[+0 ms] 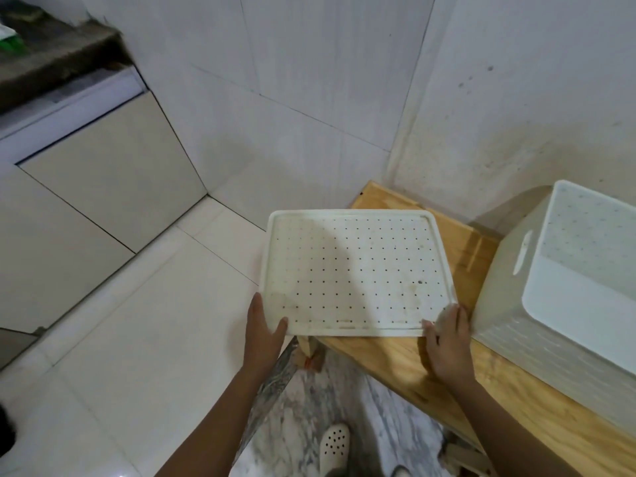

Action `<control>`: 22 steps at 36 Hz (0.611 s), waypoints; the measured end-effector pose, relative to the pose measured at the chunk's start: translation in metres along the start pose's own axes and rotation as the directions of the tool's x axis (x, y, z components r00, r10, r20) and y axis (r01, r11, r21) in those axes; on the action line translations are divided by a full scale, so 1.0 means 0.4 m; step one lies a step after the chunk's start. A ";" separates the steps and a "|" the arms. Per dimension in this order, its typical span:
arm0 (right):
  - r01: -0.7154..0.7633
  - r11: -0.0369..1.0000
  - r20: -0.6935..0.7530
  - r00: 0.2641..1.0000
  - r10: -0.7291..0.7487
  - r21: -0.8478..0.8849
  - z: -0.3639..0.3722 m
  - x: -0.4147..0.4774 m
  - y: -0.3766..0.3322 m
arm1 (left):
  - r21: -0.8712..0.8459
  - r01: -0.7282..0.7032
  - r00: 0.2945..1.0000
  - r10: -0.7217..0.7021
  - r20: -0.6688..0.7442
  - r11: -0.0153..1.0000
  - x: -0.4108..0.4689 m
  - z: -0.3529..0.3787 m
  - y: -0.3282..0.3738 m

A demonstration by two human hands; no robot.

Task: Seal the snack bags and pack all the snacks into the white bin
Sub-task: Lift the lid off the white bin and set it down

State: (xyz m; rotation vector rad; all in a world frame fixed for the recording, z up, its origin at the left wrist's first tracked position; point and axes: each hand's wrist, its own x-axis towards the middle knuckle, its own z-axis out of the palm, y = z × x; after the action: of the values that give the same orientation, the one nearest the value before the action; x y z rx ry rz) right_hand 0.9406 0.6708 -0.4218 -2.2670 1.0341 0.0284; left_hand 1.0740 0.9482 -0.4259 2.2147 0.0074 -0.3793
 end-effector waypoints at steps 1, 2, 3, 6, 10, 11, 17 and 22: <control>-0.001 1.000 -0.005 1.000 0.001 -0.001 0.003 0.001 0.002 | 0.009 -0.008 1.000 0.008 0.001 1.000 0.001 0.002 -0.001; -0.003 1.000 -0.009 1.000 0.003 -0.003 0.006 0.001 0.005 | 0.017 -0.014 1.000 0.014 0.002 1.000 0.000 0.004 -0.001; -0.004 1.000 -0.013 1.000 0.004 -0.006 0.007 0.002 0.006 | 0.021 -0.017 1.000 0.017 0.001 1.000 0.000 0.006 -0.002; -0.012 1.000 -0.012 1.000 0.011 -0.016 0.007 0.003 0.007 | 0.031 -0.019 1.000 0.020 -0.004 0.999 -0.002 0.008 -0.002; 0.008 0.999 0.016 1.000 -0.007 -0.033 -0.006 0.009 0.011 | 0.069 -0.015 1.000 0.015 0.006 0.997 -0.005 0.007 0.003; 0.003 0.999 0.024 1.000 -0.003 -0.034 -0.010 0.009 0.008 | 0.097 -0.013 1.000 0.013 0.006 0.995 -0.006 0.005 0.006; 0.012 1.000 0.037 0.999 -0.012 -0.011 -0.060 -0.012 -0.045 | 0.192 -0.101 0.994 0.106 -0.018 0.976 -0.021 -0.021 0.066; 0.160 0.984 0.033 0.986 -0.163 0.080 -0.149 -0.081 -0.095 | 0.174 -0.259 0.965 0.262 0.005 0.950 -0.055 -0.034 0.199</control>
State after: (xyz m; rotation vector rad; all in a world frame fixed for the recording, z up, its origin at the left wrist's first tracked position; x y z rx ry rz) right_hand 0.9305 0.6779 -0.3449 -2.2637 0.8144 -0.0347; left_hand 1.0676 0.9118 -0.3508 2.3528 -0.3174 -0.2192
